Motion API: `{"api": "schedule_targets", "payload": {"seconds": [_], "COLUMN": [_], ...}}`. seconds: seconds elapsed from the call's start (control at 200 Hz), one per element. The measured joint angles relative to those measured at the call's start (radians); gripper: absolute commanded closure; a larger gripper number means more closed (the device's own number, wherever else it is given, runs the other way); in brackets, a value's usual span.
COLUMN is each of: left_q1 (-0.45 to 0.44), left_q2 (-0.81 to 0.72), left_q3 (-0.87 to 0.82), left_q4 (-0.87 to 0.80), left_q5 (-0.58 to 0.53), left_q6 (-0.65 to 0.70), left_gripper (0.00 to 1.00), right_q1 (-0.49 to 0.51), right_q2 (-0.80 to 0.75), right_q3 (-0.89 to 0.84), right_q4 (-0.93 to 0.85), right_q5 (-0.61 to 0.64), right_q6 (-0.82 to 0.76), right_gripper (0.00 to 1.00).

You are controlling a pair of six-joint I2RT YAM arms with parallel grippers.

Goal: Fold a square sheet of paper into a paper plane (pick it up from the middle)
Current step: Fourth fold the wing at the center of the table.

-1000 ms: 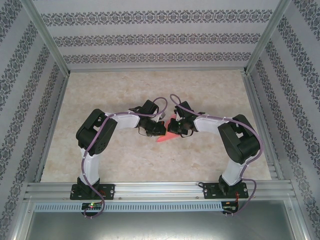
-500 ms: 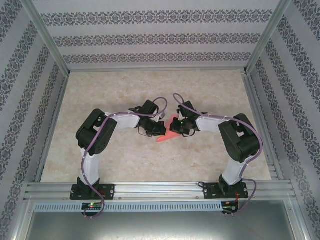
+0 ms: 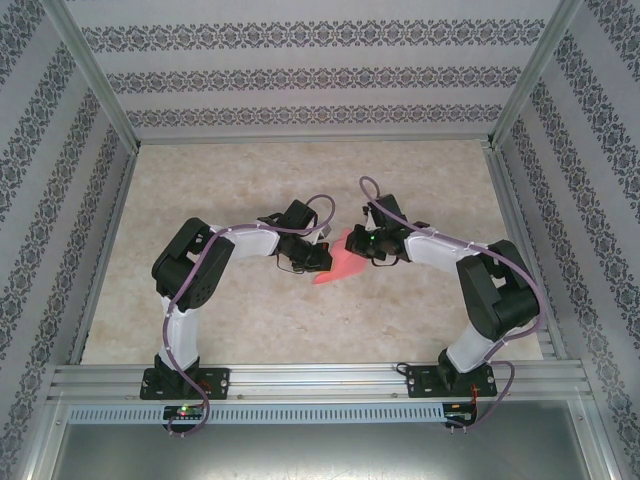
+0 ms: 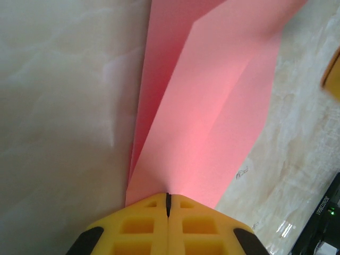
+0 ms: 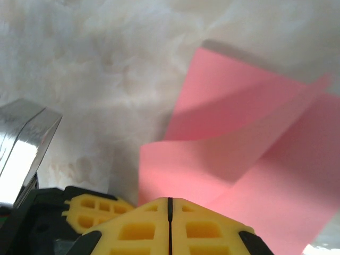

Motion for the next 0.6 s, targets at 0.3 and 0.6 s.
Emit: {"api": "schedule_targets", "payload": {"seconds": [0.3, 0.6], "left_q1": [0.0, 0.0], "left_q2": [0.0, -0.008], "left_q3": [0.0, -0.019], "left_q4": [0.0, 0.024], "left_q5": [0.0, 0.0], "left_q6": [0.0, 0.0], "left_gripper": [1.0, 1.0], "right_q1": [0.045, -0.022], "right_q2": [0.132, 0.15], "right_q3": [0.031, 0.029], "right_q4": [0.029, 0.041], "right_q5": [-0.022, -0.025], "right_q6": [0.008, 0.008], "right_gripper": [0.94, 0.94]}}
